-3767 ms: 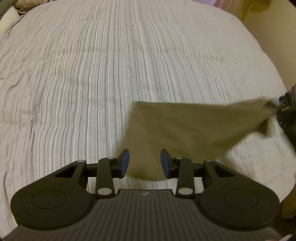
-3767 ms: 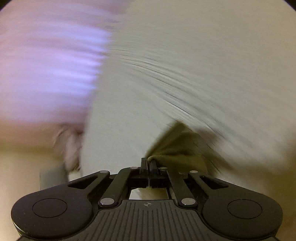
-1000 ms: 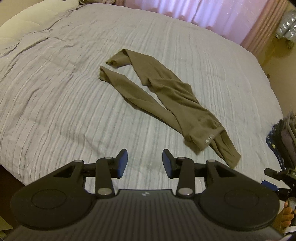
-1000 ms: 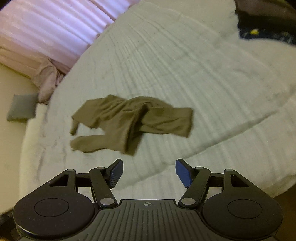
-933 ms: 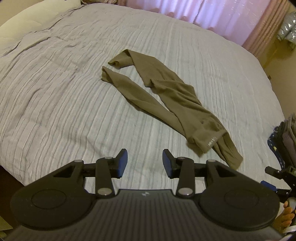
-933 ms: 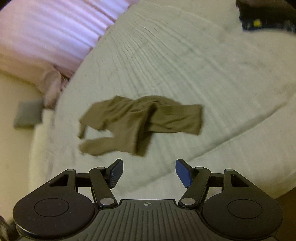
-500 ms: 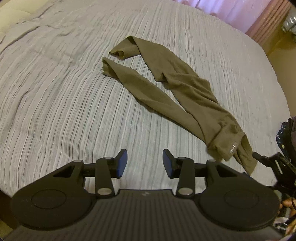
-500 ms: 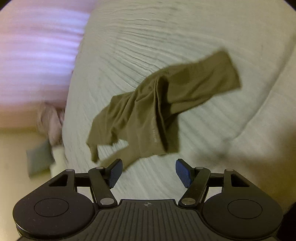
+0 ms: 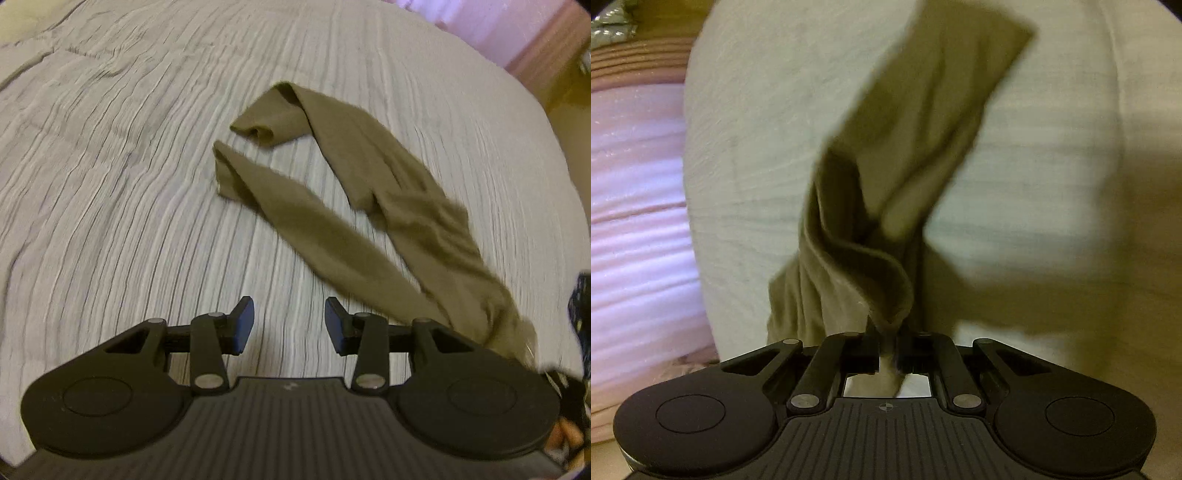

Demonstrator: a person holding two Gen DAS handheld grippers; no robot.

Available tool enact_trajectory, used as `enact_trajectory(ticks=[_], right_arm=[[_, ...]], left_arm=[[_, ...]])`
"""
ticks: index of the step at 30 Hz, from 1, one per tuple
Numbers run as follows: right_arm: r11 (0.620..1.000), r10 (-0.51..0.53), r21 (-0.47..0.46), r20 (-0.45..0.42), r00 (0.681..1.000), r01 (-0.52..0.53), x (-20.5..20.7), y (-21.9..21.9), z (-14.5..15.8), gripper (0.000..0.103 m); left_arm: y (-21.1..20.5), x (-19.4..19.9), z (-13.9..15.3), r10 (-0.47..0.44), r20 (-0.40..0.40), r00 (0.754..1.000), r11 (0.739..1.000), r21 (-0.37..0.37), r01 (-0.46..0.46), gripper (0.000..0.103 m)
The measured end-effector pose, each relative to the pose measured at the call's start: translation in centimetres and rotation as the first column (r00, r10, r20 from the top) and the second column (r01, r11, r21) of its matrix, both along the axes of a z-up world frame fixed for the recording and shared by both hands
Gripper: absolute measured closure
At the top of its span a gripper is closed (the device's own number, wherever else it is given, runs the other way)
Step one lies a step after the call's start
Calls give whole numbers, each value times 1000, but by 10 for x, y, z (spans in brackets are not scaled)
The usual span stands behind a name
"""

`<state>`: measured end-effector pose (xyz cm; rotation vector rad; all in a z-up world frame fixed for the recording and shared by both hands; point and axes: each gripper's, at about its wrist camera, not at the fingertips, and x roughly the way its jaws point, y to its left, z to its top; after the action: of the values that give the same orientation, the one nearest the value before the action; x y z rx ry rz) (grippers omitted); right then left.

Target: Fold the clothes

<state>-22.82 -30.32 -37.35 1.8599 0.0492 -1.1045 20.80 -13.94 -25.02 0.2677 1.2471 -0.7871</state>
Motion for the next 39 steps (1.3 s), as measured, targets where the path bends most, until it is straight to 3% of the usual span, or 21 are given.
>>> enact_trajectory(ticks=[5,11,18,26,28,29,30,32,35,37,39], right_arm=[[982,-159,-126,-131,979,142,-67,-32,48,97],[937,-285,-259,-185,941,233,-118,-78,84,97],[946,-277,-229,-213,937,227,-125,-93,77,97],[955,-259,-205,-221,940,215,-128,-99,80,97],[957,-253,-198,-223,941,211,-128,-99,80,97],[958,-250,-196,-225,942,208,-128,-100,81,97],[959,-246,-195,-224,943,204,-128,-101,82,97],[963,-225,-198,-228,947,181,-126,-107,87,97],[971,-164,-210,-240,957,114,-118,-132,104,97],[969,-135,-235,-218,967,82,-107,-159,120,97],[957,-99,-288,-181,978,44,-90,-189,145,97]], left_arm=[[-33,53,-21,66,-40,997,996,-61,-69,65],[-82,105,-53,160,-130,978,974,-141,-178,63],[-115,154,-92,304,-217,928,922,-179,-344,60],[-144,199,-134,439,-309,843,837,-200,-509,59],[-149,202,-139,440,-318,840,836,-197,-512,64],[-151,204,-141,440,-322,838,836,-195,-513,76],[-152,204,-137,420,-325,847,843,-205,-497,103],[-155,204,-129,380,-329,865,858,-224,-462,103],[-164,210,-96,315,-255,914,890,-256,-378,103],[-170,221,-62,285,-211,935,895,-291,-338,103],[-171,234,-12,286,-147,947,878,-356,-320,103]])
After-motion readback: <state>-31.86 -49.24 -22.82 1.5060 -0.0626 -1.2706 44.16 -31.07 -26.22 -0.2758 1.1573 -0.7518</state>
